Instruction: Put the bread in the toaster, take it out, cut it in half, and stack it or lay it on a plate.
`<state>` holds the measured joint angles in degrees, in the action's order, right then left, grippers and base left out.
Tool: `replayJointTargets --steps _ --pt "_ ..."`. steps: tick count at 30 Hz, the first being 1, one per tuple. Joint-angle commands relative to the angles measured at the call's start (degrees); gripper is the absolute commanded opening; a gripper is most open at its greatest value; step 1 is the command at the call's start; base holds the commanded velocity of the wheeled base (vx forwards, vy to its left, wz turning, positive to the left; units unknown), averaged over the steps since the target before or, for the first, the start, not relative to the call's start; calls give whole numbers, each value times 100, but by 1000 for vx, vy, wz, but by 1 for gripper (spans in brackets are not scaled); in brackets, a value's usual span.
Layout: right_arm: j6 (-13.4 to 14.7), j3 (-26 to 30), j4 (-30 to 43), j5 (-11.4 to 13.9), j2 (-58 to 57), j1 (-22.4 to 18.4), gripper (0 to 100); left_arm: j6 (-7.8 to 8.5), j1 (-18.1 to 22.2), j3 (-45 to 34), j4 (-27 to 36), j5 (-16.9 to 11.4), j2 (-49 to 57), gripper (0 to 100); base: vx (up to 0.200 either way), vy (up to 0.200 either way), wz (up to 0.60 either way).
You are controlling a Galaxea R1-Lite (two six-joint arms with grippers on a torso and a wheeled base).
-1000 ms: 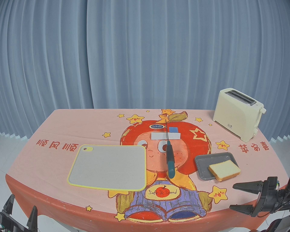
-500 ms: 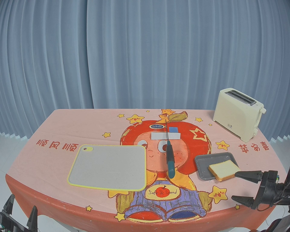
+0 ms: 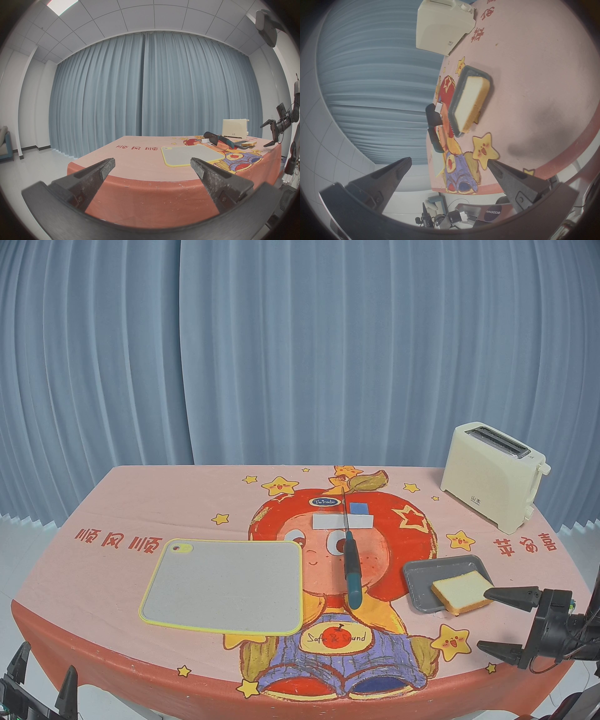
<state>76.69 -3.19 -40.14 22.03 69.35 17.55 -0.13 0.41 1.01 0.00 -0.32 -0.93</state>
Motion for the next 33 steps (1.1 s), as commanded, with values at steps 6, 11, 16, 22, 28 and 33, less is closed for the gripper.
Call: replayJointTargets --steps 6,11,16,22,28,33 --pt "48 29 -134 3 34 -94 100 -4 2 -101 0 5 93 100 0 0 0" --pt "48 12 -134 3 114 -165 100 -4 2 -101 0 -3 93 100 0 0 0" --pt "39 12 -134 3 131 -209 100 -4 2 -101 0 -3 93 100 0 0 0" --pt "30 3 -143 3 254 -244 100 -4 2 -101 0 -3 93 100 0 0 0" --pt "13 82 -407 3 386 -376 100 -4 2 -101 0 5 93 100 0 0 0" --pt "21 196 -661 12 474 -420 100 -4 2 -101 0 5 93 100 0 0 0"
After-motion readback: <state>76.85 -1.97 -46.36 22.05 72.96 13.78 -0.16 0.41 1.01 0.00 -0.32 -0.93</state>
